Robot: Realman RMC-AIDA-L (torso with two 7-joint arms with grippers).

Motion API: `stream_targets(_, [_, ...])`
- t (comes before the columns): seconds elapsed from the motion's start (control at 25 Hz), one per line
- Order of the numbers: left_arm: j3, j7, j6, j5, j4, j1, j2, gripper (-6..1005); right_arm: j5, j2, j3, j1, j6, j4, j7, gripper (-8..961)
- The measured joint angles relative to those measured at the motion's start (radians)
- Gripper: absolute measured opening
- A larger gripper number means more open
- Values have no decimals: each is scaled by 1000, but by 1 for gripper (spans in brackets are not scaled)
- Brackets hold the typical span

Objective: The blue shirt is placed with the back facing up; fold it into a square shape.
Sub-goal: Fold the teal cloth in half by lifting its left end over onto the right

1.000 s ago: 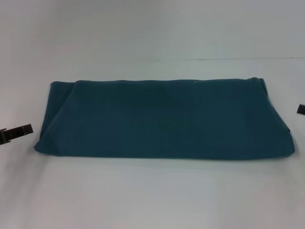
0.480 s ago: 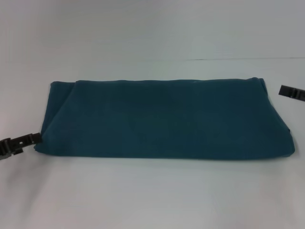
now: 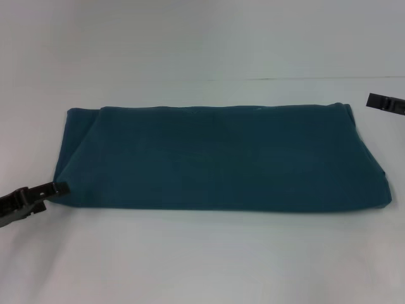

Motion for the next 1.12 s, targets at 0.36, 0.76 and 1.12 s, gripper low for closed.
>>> stream_targets(0.36, [0,-12,-36,34,-36,-29,6,892,0,-1,3,0,0,-5,2,924])
stream_targets(0.76, [46,-10,-85,41,-66,-54,9,892,1,-1,7,-2,-3,-7,3,923])
stream_targets(1.12, [53,-10,-93,41,-67,-66,9,885,1,-2,8,-2,-5,-7,5,923])
